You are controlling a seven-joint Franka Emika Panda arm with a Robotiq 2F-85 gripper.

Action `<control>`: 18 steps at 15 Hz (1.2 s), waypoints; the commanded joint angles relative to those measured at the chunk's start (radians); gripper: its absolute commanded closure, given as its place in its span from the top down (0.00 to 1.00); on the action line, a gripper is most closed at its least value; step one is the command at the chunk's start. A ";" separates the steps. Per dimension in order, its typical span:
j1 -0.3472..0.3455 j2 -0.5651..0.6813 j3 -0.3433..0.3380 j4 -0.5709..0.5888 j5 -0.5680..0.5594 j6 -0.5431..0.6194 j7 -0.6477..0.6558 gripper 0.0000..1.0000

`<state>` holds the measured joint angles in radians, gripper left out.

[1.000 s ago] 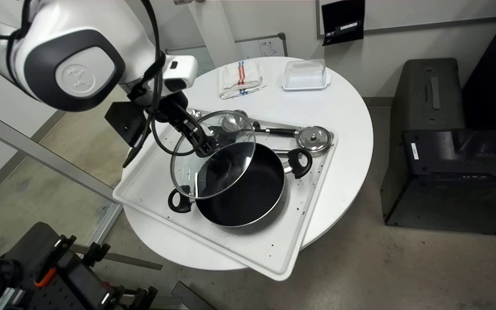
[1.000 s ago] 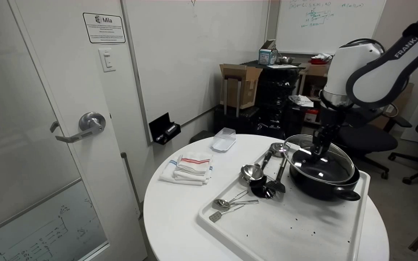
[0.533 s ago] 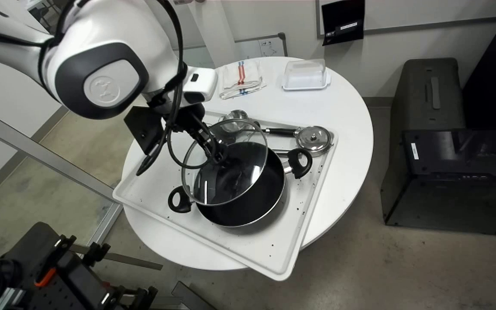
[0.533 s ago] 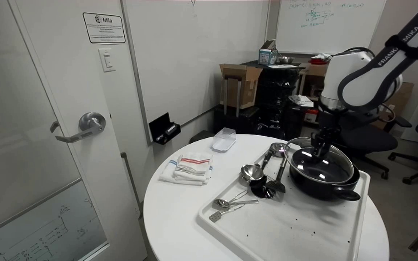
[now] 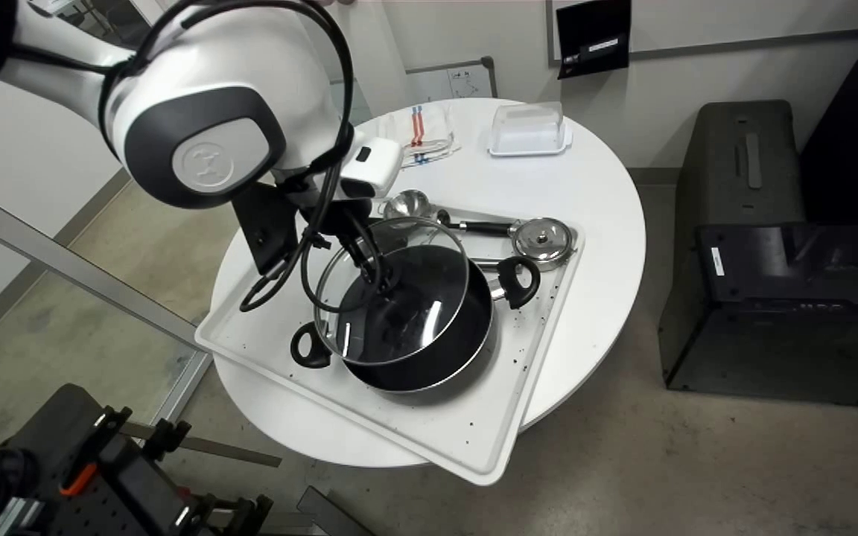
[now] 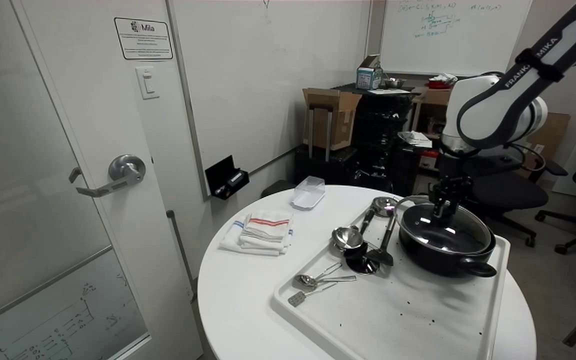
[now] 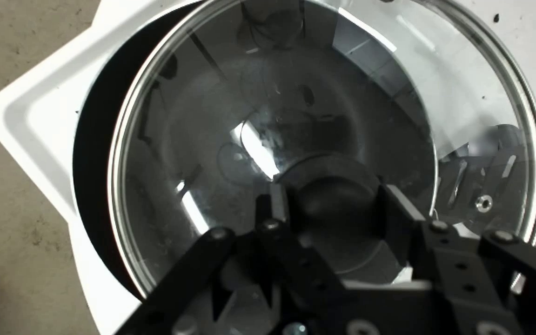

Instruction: Put the lid on the pot

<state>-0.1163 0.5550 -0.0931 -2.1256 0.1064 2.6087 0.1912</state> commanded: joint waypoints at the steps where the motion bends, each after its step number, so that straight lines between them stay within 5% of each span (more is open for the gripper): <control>1: -0.036 0.005 0.018 0.046 0.058 -0.051 -0.027 0.26; 18: -0.068 0.062 0.001 0.093 0.074 -0.077 -0.013 0.26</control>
<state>-0.1778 0.6175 -0.0912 -2.0619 0.1516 2.5674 0.1910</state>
